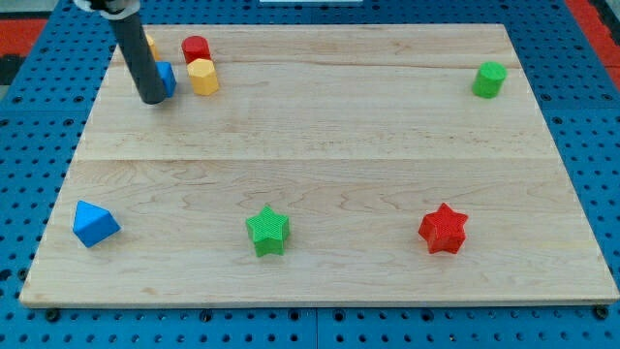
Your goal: Nudge the green circle left a bit
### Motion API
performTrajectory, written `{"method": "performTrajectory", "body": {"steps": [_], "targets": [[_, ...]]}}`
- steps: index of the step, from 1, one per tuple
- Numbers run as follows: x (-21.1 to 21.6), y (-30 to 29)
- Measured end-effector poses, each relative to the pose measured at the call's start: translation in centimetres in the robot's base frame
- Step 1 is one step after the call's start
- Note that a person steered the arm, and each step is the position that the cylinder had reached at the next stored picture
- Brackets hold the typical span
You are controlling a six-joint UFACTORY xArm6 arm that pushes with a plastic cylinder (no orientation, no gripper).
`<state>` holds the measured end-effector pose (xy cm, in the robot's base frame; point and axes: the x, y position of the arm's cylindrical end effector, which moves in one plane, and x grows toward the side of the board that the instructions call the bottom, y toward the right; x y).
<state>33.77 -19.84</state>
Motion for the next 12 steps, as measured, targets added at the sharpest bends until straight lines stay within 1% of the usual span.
{"method": "performTrajectory", "body": {"steps": [1, 2, 4, 5, 12], "targets": [[-1.4, 1.3], [-1.1, 1.4], [1.6, 3.4], [1.0, 3.3], [1.0, 3.5]]}}
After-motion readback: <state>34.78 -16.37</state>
